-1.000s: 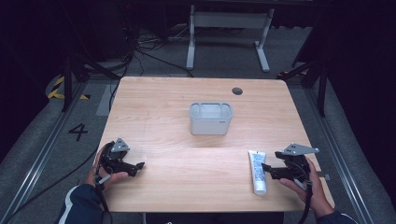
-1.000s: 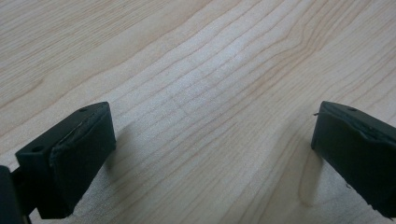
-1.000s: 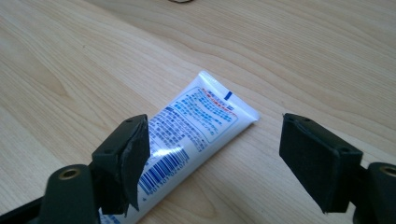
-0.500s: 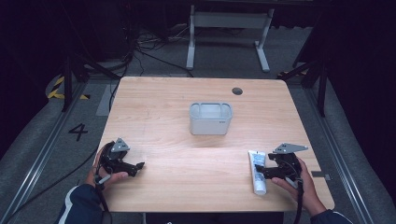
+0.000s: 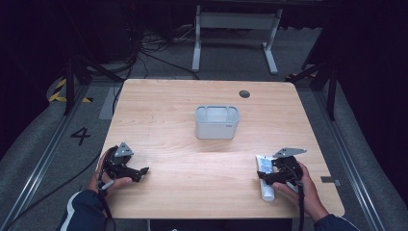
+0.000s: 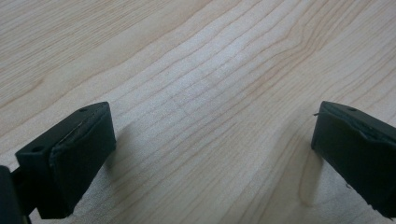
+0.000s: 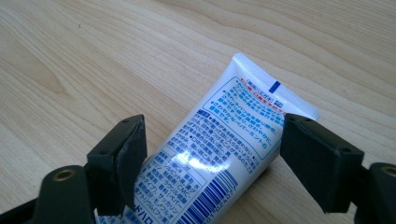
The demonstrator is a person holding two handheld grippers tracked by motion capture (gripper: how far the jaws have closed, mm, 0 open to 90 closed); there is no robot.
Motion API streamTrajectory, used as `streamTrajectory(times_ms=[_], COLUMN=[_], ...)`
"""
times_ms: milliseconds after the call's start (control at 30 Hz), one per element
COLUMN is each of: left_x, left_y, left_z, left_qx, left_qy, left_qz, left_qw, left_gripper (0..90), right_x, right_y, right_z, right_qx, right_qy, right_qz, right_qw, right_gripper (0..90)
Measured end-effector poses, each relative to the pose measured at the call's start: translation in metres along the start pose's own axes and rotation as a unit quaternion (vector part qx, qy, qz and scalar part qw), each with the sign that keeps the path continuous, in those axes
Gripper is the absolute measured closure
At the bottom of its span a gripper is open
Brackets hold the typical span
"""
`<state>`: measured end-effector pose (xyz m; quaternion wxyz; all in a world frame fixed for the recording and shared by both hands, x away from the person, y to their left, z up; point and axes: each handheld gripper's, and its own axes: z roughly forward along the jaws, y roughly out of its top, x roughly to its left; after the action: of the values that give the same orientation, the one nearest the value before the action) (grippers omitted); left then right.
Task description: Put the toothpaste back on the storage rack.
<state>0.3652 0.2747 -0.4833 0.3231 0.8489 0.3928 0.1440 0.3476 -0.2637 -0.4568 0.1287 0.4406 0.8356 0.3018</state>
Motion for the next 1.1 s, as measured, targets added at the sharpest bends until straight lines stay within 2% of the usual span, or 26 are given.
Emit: streamTrajectory(times_ms=[33, 133, 200, 300, 733, 1100], left_x=[0.0, 0.0, 0.0, 0.0, 0.0, 0.0], left_y=[0.0, 0.0, 0.0, 0.0, 0.0, 0.0], left_z=[0.0, 0.0, 0.0, 0.0, 0.0, 0.0], left_qx=[0.0, -0.001, 0.0, 0.0, 0.0, -0.001], left_qy=[0.0, 0.001, -0.001, 0.0, 0.0, -0.001], left_qz=[0.0, 0.001, 0.0, 0.0, 0.0, 0.0], left_qw=[1.0, 1.0, 1.0, 1.0, 1.0, 1.0], left_gripper=[0.2, 0.2, 0.1, 0.2, 0.1, 0.1], right_x=[-0.001, -0.001, -0.002, -0.001, 0.0, 0.003], right_y=[-0.001, -0.001, -0.002, -0.002, 0.009, 0.017], right_z=[0.001, 0.001, 0.005, 0.009, 0.015, 0.017], right_qx=[0.007, 0.012, 0.028, 0.037, 0.05, 0.071], right_qy=[0.004, 0.005, 0.009, 0.001, -0.006, -0.007], right_qz=[0.008, 0.011, 0.018, 0.0, -0.011, -0.032], right_qw=[0.9999, 0.9998, 0.9994, 0.9993, 0.9987, 0.997], right_gripper=[22.5, 21.1, 20.1, 20.7, 25.4, 32.5])
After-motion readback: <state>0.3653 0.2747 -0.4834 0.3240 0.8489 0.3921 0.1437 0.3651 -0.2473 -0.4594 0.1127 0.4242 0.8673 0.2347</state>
